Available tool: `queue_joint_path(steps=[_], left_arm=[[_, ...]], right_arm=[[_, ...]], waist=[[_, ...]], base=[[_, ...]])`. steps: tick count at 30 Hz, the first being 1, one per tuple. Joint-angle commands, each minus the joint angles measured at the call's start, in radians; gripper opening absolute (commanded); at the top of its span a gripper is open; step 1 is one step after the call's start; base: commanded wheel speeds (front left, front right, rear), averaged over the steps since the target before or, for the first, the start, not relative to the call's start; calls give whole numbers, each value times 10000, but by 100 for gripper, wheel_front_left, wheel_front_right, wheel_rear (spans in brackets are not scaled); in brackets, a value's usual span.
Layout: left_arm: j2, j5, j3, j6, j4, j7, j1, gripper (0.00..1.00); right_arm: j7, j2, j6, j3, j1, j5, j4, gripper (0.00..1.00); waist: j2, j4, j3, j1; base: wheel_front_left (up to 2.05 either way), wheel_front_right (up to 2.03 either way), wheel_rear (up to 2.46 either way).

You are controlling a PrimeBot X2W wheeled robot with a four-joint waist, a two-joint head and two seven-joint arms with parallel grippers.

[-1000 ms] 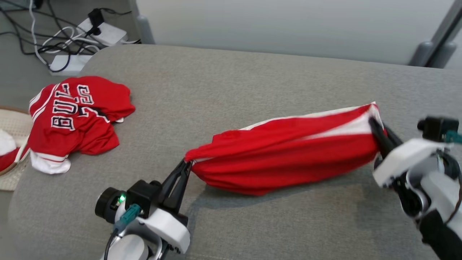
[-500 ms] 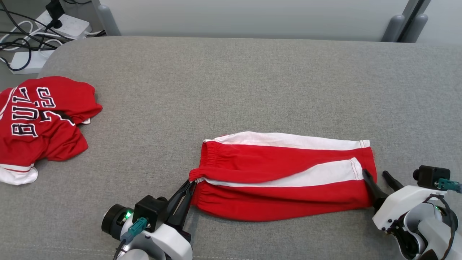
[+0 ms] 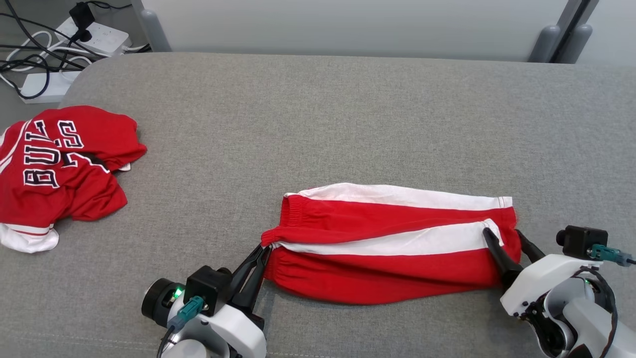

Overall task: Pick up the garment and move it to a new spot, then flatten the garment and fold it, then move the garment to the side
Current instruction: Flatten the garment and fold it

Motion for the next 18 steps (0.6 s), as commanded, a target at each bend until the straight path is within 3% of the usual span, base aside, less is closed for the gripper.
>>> queue_joint_path(steps=[1, 11, 12, 13, 15, 18], left_arm=[[86, 116, 427, -55, -166, -133, -266, 0], [-163, 353, 603, -246, -79, -133, -290, 0], [-186, 375, 625, -270, -60, -133, -298, 0], [-234, 420, 667, -312, -23, -133, -309, 0], [-274, 466, 711, -349, 6, -133, -307, 0], [-319, 529, 793, -380, 20, -133, -276, 0]], right_arm=[[-142, -36, 2, 98, 269, -73, -196, 100], [7, 198, 2, 226, 215, 332, 302, 100], [23, 212, 2, 261, 182, 354, 366, 90], [33, 226, 2, 371, 118, 357, 455, 41], [21, 223, 2, 477, 60, 338, 492, 0], [-32, 138, 2, 561, -17, 252, 437, 0]], waist=[[0, 34, -5, 0], [0, 355, 129, 0], [0, 379, 141, 0], [0, 418, 149, 0], [0, 446, 150, 0], [0, 455, 117, 0]], base=[[0, 0, 0], [0, 0, 0], [0, 0, 0], [0, 0, 0], [0, 0, 0], [0, 0, 0]])
